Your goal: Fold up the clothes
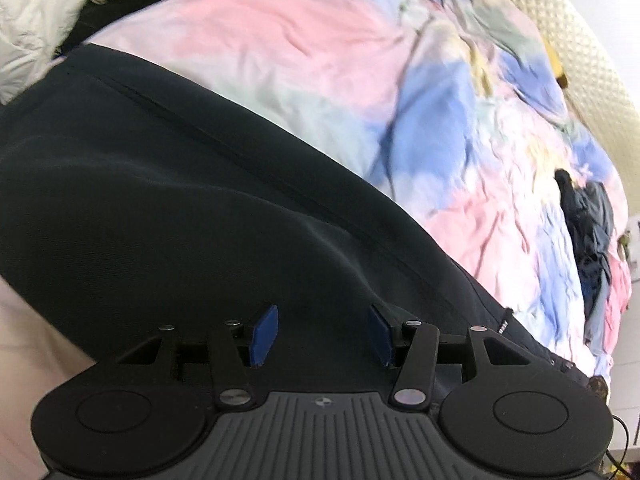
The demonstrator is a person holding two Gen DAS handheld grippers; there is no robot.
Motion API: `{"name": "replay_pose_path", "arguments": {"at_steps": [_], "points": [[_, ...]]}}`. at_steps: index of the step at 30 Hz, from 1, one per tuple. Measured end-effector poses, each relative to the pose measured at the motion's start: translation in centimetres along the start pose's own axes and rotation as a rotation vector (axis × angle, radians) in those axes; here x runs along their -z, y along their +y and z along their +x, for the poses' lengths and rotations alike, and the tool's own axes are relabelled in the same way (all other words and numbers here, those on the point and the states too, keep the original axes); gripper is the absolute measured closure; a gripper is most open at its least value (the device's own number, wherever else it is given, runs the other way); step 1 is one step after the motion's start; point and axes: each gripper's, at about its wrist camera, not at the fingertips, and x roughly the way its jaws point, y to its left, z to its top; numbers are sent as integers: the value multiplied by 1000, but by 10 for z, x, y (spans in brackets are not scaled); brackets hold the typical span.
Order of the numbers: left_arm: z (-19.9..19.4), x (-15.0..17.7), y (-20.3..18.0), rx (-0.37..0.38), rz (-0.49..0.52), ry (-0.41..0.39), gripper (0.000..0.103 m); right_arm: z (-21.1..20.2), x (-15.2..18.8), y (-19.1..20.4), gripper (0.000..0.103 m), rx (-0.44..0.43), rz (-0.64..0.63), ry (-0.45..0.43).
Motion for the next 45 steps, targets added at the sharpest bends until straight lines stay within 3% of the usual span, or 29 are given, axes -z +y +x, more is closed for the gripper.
{"name": "replay_pose_path", "arguments": {"at_steps": [2,7,11,16,22,35,40,45], "points": [[3,5,-6,17,13,8,51,-8,0,3,68,-3,-32,-4],[-7,12,-6,47,38,4,51,-42,4,30,82,-25,-132,-75],[-30,15,6,72,31,-27,51,-79,12,64,91,-99,-232,-146],[-70,15,37,104,-20,-84,51,-120,26,107,95,-187,-363,-195],[-119,19,79,134,-76,-141,51,-159,67,155,96,-266,-519,-222],[-219,46,189,135,-233,-261,51,-212,229,254,97,-427,-953,-195],[-258,54,228,103,-282,-306,51,-207,313,273,97,-458,-1184,-129],[-284,66,262,50,-320,-323,51,-181,404,260,97,-447,-1419,6]]}}
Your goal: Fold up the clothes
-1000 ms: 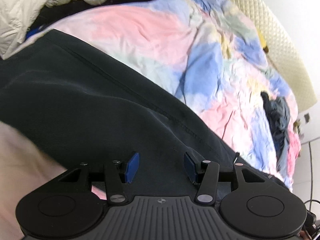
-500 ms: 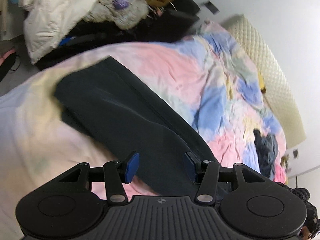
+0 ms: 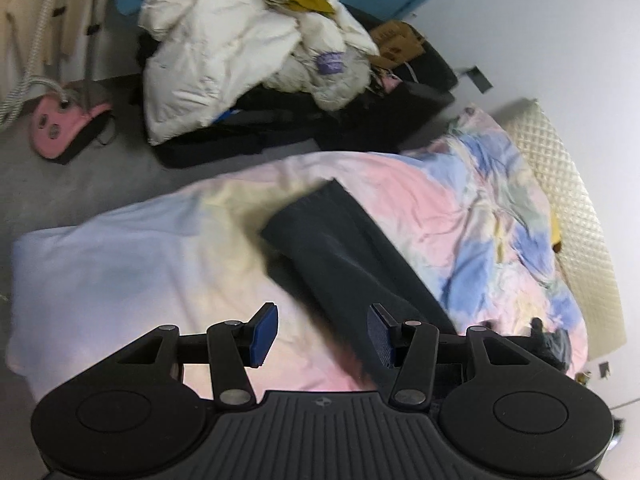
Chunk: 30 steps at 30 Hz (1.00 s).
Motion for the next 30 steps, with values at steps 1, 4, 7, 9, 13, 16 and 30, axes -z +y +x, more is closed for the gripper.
{"name": "replay_pose_path", "arguments": {"at_steps": [1,4,7,9,13,16,30], "points": [[-3,0,5,-9,-2,3,51,10,11,15,97,-16,-35,33],[-10,3,15,-36,7,15,51,34,45,50,97,-45,-129,113],[-11,7,14,-49,18,36,51,46,67,62,96,-54,-141,168],[-5,10,6,-43,38,58,51,47,74,63,93,-56,-136,195],[20,15,-26,-9,75,105,50,40,66,51,85,-98,-94,200],[48,20,-60,39,116,154,46,32,59,37,84,-138,-58,215],[211,81,-221,185,328,402,24,-11,46,-88,50,-209,128,254]]}}
